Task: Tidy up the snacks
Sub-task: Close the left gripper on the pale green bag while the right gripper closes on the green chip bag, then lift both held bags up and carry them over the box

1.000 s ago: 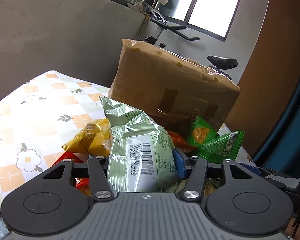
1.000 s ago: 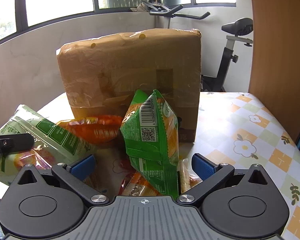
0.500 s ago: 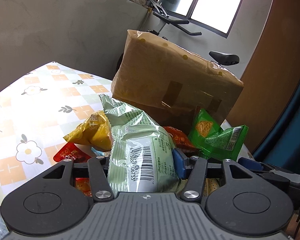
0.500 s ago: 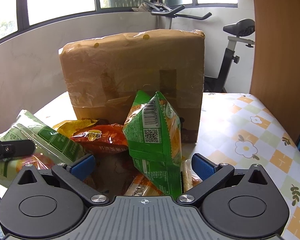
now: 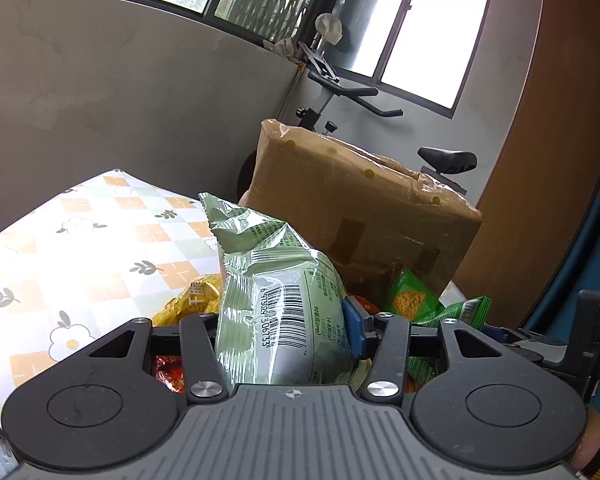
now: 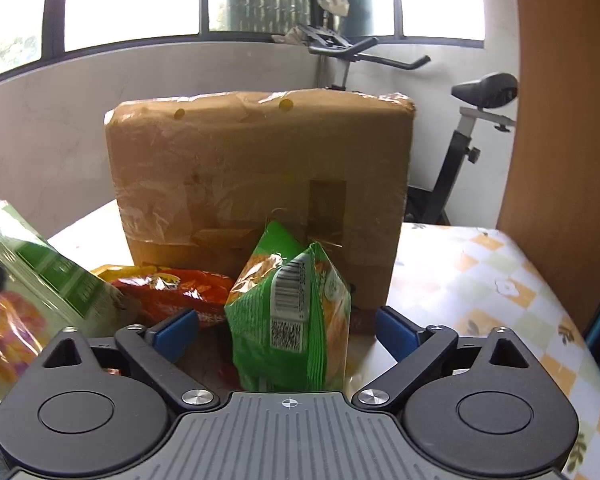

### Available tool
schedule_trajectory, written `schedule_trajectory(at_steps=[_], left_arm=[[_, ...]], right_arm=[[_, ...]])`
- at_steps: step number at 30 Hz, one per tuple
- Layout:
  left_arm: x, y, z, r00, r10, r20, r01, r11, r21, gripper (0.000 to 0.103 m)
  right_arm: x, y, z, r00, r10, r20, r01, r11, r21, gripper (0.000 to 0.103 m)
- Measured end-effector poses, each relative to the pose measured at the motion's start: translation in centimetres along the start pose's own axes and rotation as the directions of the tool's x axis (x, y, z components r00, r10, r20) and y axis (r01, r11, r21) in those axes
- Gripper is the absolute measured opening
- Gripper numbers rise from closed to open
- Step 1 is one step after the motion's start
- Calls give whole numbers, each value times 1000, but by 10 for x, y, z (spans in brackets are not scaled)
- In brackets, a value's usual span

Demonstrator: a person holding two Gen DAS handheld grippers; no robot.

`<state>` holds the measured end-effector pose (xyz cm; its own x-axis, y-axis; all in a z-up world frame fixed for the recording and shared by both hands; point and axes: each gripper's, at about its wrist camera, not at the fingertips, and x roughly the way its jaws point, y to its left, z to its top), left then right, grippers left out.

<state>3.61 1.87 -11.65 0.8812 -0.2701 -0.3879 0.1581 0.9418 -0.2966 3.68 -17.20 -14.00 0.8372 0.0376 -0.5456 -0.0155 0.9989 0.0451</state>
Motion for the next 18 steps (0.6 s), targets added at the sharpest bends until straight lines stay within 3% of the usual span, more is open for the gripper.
schedule_trajectory(at_steps=[1,4,18], left_arm=[[-2,0,1,1000,0,8,0,1000,4,52],[-5,-1,4,1000,2,27,-2,1000,22,52],[-11,-4,18,996,52,67,-56,997,52,53]], right_arm=[[5,-1,0,1000,8,-13,-8,1000,-3,68],[8,-1,0,1000,21,-17,-21,1000,-1,62],[-35,-27,5,995,28,92,-36,996,81,56]])
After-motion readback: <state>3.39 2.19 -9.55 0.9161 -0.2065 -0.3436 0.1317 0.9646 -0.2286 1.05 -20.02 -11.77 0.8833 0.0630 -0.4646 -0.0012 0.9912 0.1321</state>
